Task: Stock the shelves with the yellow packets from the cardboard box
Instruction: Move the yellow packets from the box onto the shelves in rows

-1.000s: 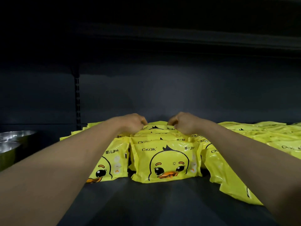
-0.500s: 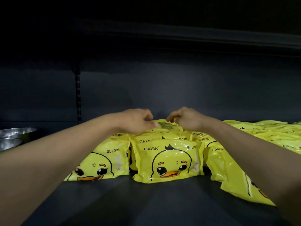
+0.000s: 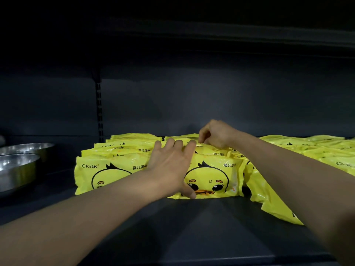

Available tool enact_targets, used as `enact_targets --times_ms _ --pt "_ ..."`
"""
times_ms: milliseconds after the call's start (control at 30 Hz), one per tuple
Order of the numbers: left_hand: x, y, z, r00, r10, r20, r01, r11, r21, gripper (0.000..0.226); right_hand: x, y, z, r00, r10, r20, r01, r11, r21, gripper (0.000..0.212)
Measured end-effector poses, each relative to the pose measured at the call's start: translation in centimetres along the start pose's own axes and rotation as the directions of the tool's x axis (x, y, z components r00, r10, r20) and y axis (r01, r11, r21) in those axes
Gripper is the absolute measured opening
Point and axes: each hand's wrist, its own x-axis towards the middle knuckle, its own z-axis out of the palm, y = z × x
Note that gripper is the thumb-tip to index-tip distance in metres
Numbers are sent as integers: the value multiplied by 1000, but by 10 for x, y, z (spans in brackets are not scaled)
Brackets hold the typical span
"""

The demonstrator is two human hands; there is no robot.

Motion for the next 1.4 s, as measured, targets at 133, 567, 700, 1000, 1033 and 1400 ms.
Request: enact_targets --times_ms 133,567,700,1000,1033,1400 --pt "6 -3 2 1000 -11 17 11 1000 5 111 -3 4 3 995 -58 -83 58 998 -10 23" --pt "-19 -24 -11 996 -46 72 42 998 48 122 -86 -18 -31 978 -63 197 76 995 -58 68" --pt "-24 -27 -10 989 -42 144 25 992 120 116 -112 -19 -6 951 34 308 88 923 -374 124" --pt "-9 -22 -8 978 -91 188 35 960 279 105 -86 -16 4 985 -20 169 78 936 -344 129" --pt "-8 -22 -7 978 -98 186 41 957 289 105 -85 -17 5 988 -21 151 75 930 -359 128" --pt "-17 -36 -28 992 -124 2 123 982 -145 54 -116 -9 -32 991 118 61 -98 961 -257 76"
